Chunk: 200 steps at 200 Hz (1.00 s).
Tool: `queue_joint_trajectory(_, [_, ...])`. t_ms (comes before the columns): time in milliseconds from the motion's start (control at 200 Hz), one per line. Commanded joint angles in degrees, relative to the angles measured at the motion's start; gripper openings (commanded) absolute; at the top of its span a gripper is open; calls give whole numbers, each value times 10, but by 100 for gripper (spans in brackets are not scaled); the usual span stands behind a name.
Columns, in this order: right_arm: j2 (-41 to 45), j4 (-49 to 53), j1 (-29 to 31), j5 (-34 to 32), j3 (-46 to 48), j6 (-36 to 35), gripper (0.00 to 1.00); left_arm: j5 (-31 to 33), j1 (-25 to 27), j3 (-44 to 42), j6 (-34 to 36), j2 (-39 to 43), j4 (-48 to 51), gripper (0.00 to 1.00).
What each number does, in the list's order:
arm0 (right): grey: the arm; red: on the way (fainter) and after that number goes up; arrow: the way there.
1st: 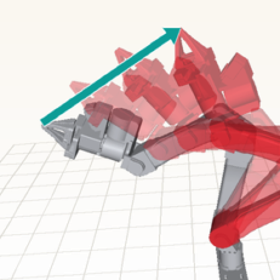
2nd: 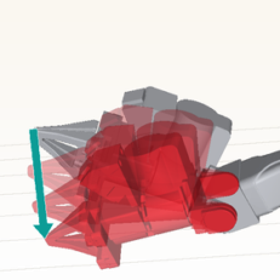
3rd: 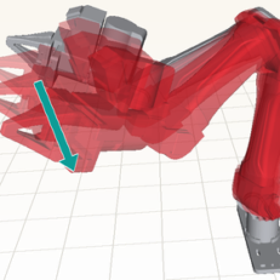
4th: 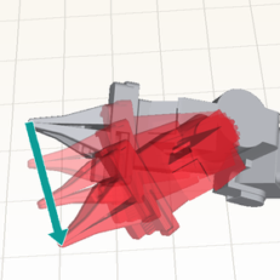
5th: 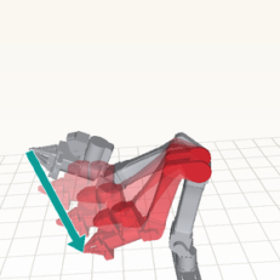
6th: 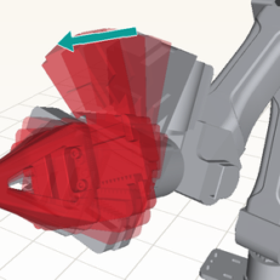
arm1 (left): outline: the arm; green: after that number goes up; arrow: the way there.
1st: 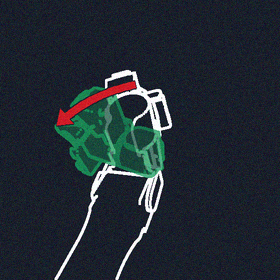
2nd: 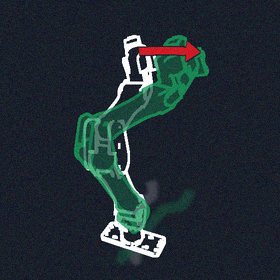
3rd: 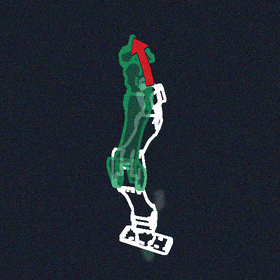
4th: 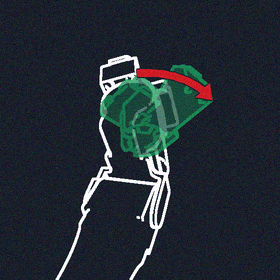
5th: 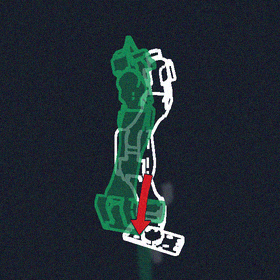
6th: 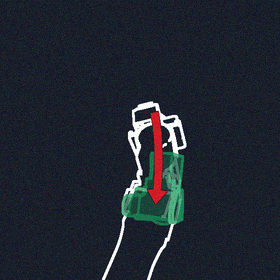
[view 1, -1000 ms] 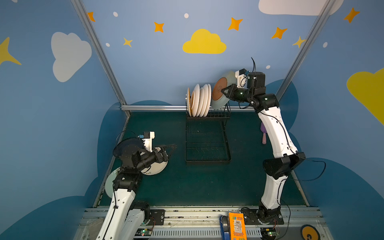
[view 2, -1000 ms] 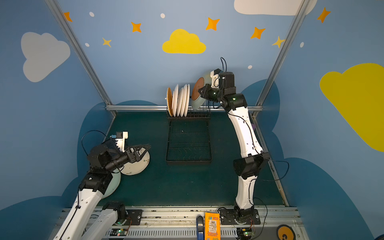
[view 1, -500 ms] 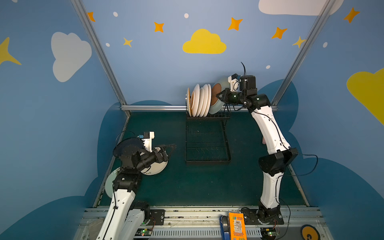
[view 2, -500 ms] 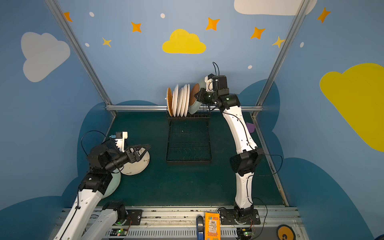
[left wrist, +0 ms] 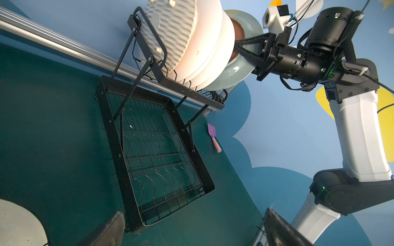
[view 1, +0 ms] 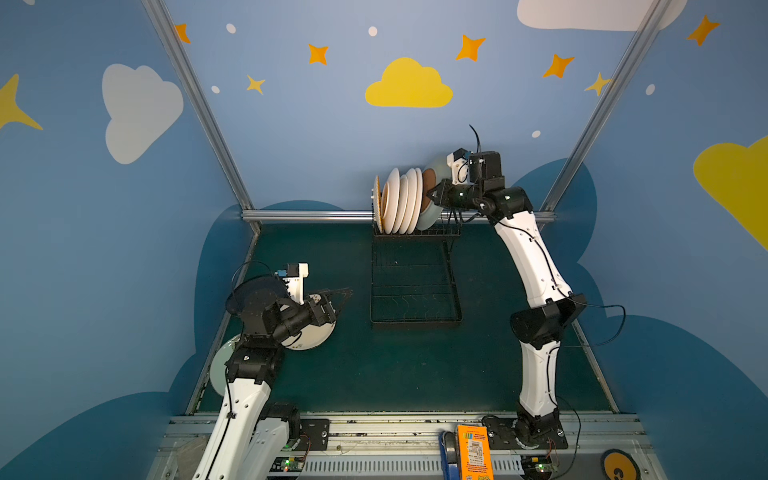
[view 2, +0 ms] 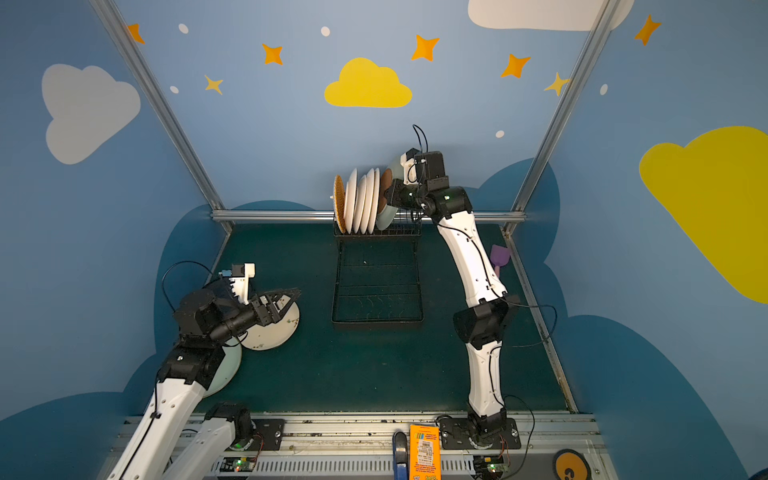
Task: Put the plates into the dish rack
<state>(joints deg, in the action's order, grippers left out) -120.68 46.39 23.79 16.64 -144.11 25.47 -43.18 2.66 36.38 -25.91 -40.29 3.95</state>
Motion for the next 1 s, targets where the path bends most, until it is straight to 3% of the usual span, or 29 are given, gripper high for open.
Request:
queue_joint_trajectory(0, [7,-38,8,-17,-35,-35,0,0,0,7,5,4,2,100])
queue_joint_trajectory(736, [-13,-18,46,-89,-42,-89,0,21,3,-6,-27,-30,-3,100])
queue_joint_trajectory(996, [-19,-16,53,-117,-41,-94,0,37,3,1,-29,-30,38,100])
